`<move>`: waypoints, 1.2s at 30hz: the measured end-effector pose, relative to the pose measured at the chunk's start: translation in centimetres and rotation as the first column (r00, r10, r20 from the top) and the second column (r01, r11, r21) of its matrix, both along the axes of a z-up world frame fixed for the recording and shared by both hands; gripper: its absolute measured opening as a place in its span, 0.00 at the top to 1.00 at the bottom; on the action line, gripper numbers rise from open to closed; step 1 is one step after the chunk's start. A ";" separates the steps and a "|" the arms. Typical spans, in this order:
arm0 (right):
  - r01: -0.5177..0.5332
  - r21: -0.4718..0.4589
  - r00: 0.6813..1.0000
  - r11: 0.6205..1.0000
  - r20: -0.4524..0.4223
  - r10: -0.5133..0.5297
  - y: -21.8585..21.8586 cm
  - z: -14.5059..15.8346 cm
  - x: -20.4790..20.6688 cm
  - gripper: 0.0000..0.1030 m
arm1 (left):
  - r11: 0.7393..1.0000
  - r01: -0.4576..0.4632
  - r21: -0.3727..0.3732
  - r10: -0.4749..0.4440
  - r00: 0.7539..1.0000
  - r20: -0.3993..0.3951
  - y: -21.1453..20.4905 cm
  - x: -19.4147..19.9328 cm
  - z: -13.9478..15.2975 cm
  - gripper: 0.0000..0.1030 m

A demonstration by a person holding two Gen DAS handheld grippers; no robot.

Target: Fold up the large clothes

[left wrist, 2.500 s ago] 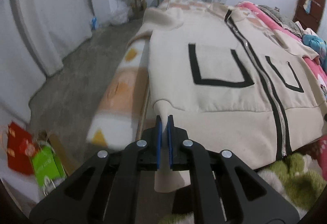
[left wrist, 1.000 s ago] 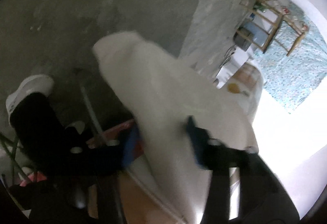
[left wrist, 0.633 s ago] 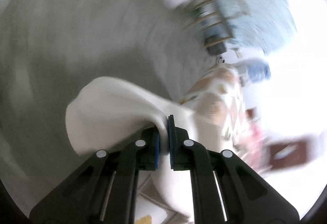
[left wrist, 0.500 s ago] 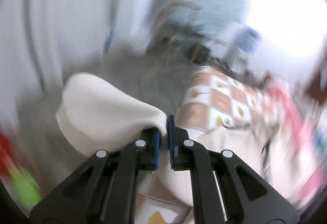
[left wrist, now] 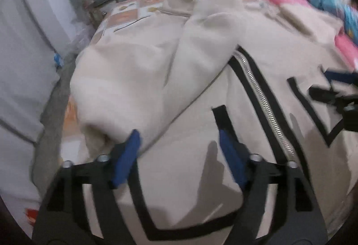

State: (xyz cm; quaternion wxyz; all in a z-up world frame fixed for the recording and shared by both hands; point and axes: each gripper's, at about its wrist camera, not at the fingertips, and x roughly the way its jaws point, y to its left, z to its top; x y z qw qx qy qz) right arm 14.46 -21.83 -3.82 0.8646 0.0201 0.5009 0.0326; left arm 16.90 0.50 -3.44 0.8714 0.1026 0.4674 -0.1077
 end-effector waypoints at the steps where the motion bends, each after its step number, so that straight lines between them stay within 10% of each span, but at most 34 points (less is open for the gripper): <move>1: -0.005 -0.010 1.000 1.000 -0.016 0.005 -0.1 -0.6 0.3 0.23 | 0.999 -0.009 -0.039 0.009 1.000 -0.010 0.4 -0.2 -0.1 0.20; 9: -0.012 -0.080 0.999 0.997 -0.042 0.009 0.2 -2.2 1.7 0.06 | 0.990 -0.117 -0.082 0.114 0.993 -0.042 1.5 1.4 -3.3 0.08; 24: 0.004 -0.067 0.999 0.998 -0.033 -0.006 -0.1 -2.2 1.6 0.06 | 0.992 -0.091 -0.089 0.091 0.996 0.001 1.9 -0.1 -3.0 0.07; 36: -0.050 -0.083 0.981 0.995 -0.193 0.033 0.5 -1.0 3.8 0.06 | 0.993 -0.079 -0.083 0.080 0.997 0.000 2.0 -0.6 -2.9 0.07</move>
